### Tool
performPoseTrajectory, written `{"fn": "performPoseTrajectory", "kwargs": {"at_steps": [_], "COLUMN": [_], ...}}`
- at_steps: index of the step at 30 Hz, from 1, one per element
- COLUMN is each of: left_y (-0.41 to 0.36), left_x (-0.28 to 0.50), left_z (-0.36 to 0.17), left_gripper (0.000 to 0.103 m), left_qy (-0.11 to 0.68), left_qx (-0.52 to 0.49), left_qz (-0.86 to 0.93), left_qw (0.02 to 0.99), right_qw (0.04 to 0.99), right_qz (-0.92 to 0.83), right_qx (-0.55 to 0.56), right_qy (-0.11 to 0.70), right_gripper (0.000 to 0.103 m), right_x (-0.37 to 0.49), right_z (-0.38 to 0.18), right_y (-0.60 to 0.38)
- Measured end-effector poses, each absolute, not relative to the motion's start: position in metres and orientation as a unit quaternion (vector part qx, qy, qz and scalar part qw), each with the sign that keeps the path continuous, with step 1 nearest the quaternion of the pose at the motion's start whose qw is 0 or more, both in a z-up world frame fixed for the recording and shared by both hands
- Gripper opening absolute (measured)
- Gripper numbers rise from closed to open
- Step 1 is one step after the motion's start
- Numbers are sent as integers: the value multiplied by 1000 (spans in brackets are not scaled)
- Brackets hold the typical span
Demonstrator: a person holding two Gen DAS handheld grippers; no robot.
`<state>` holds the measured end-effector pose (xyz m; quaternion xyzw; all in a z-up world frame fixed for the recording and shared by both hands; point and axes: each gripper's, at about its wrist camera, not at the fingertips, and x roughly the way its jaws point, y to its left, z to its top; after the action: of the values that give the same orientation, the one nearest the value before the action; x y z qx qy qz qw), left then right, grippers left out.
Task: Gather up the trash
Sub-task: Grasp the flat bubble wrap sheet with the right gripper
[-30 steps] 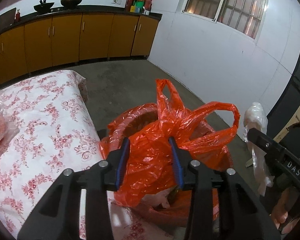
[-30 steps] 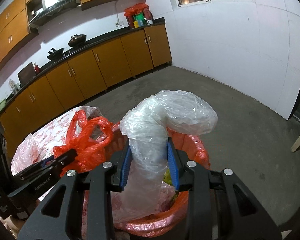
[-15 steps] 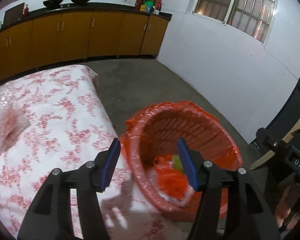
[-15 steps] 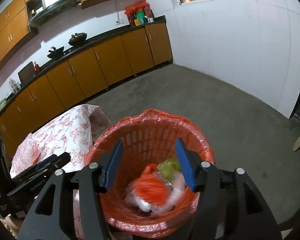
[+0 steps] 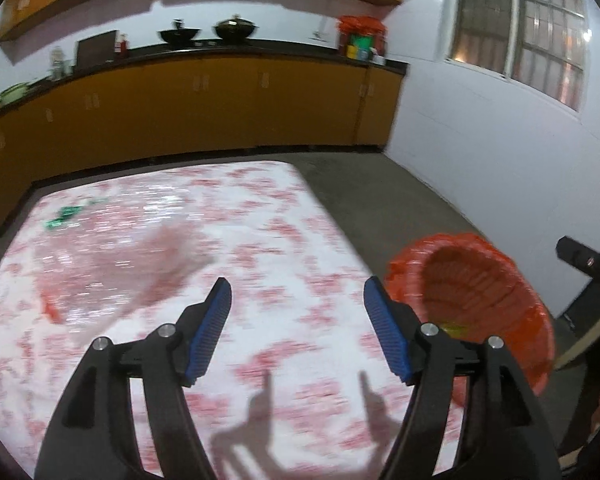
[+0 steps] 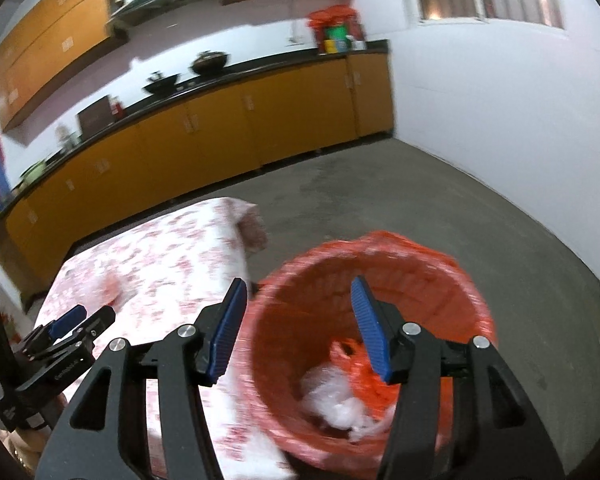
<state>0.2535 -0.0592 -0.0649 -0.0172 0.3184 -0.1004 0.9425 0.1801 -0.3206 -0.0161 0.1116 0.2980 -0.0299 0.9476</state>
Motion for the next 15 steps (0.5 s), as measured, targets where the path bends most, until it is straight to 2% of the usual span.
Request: {"fn": "performPoseTrajectory", "kwargs": {"at_steps": [15], "left_y": [124], "left_x": [216], "left_z": [-66], "left_gripper": [74], "left_qy": [286], "left_qx": [-32], "left_qz": [104], "left_qw": [952], "right_qw": [942], "right_qz": [131], "right_qx": [33], "right_qy": [308], "right_gripper": [55], "right_x": [246], "right_z": [-15], "right_y": [-140]}}
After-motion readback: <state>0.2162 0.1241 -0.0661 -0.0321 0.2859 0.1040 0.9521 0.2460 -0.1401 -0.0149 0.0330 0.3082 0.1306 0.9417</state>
